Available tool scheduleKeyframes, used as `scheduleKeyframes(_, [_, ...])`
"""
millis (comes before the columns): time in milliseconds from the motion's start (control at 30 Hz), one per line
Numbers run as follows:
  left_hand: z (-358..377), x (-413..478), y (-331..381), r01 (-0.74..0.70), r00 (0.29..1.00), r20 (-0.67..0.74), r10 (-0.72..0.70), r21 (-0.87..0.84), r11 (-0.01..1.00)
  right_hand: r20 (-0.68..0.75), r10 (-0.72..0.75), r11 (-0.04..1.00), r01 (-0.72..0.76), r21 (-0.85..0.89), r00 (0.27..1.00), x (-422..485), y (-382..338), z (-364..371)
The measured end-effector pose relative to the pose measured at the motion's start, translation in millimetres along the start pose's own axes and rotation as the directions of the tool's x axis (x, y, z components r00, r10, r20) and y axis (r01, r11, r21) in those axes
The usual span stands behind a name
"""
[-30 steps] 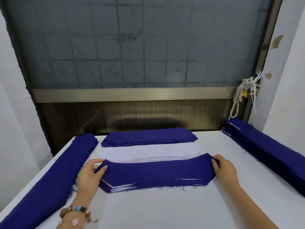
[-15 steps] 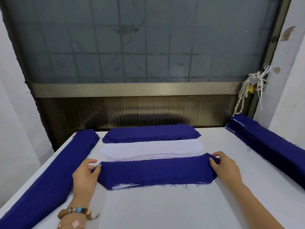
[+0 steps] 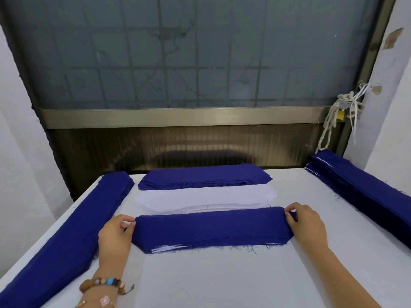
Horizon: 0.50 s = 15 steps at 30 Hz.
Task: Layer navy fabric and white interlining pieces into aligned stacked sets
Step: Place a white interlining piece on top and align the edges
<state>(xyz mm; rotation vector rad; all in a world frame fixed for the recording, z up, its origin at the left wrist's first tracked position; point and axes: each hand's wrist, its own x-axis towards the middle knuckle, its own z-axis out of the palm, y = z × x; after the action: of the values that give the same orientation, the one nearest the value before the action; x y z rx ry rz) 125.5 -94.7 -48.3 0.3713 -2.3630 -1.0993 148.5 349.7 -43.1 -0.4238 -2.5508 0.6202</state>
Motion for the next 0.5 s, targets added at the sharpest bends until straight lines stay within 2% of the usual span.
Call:
scheduleKeyframes(200, [-1, -1, 1, -0.097, 0.995, 0.000, 0.097, 0.092, 0.991, -0.094, -0.073, 0.991, 0.062, -0.116, 0.993, -3, -3, -1])
scheduleKeyframes(300, [-3, -3, 5, -0.277, 0.960, -0.010, 0.279, 0.105, 0.955, -0.069, -0.223, 0.974, 0.219, -0.059, 0.972, -3, -7, -2])
scheduleKeyframes(400, [-3, -9, 10, -0.468, 0.874, 0.114, 0.472, -0.058, 0.882, -0.019, -0.390, 0.920, 0.391, 0.044, 0.921, -7, -9, 1])
scheduleKeyframes(500, [1, -11, 10, -0.499, 0.825, 0.259, 0.503, -0.086, 0.862, 0.079, -0.384, 0.923, 0.381, 0.050, 0.920, -7, -7, 3])
